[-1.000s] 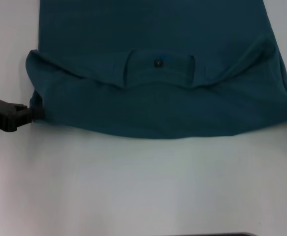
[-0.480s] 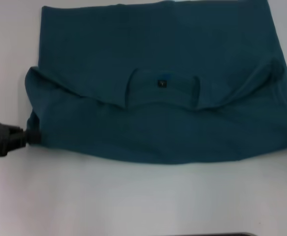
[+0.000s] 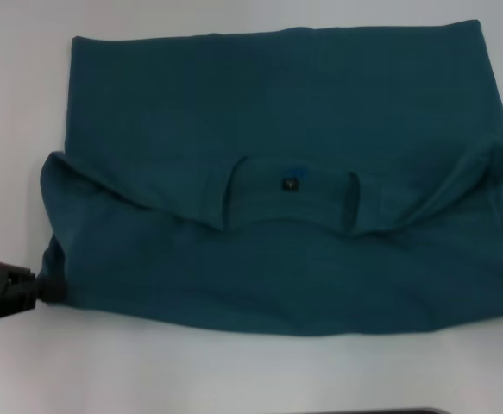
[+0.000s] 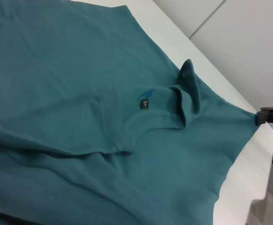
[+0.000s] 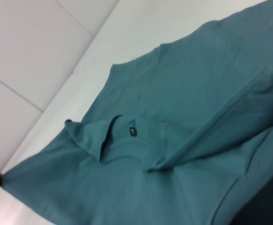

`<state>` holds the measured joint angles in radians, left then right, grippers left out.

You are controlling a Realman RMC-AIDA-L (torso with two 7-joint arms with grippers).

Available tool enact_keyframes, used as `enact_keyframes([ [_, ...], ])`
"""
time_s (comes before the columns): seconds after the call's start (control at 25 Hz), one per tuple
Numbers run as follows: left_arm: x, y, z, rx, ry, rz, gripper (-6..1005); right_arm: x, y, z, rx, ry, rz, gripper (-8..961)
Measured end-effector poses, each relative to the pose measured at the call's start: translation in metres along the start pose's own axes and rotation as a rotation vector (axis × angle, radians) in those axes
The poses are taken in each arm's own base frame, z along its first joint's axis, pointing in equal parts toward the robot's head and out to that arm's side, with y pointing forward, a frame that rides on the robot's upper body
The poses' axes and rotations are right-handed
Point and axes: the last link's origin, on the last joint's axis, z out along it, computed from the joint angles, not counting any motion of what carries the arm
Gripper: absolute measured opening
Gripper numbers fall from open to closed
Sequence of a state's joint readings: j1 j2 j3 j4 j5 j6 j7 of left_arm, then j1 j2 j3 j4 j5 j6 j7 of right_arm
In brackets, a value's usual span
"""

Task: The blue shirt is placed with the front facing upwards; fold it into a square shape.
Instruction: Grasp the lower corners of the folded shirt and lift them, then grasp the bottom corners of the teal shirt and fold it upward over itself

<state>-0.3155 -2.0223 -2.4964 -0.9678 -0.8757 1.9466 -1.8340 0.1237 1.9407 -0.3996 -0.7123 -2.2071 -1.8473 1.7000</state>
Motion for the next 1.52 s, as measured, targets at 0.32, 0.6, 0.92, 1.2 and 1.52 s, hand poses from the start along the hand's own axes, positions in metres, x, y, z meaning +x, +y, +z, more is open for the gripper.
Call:
enact_keyframes([
  [0.32,-0.01,0.001,-0.002,-0.002,-0.02,-0.022,0,0.013,-0.001,-0.01,0.025,0.014,0.013,24],
  [0.6,-0.021,-0.006,0.001,0.035,-0.071,-0.06,0,0.019,-0.003,-0.014,0.052,0.0,0.038,24],
  [0.92,-0.026,-0.006,-0.001,0.034,-0.084,-0.068,1,0.022,-0.001,-0.014,0.045,0.004,0.035,24],
  [1.2,-0.027,-0.006,-0.002,0.035,-0.091,-0.071,1,0.026,0.001,-0.017,0.037,0.001,0.034,24],
  [1.52,-0.031,-0.003,-0.002,0.022,-0.101,-0.07,0,0.031,0.004,-0.02,0.025,0.003,0.025,25],
])
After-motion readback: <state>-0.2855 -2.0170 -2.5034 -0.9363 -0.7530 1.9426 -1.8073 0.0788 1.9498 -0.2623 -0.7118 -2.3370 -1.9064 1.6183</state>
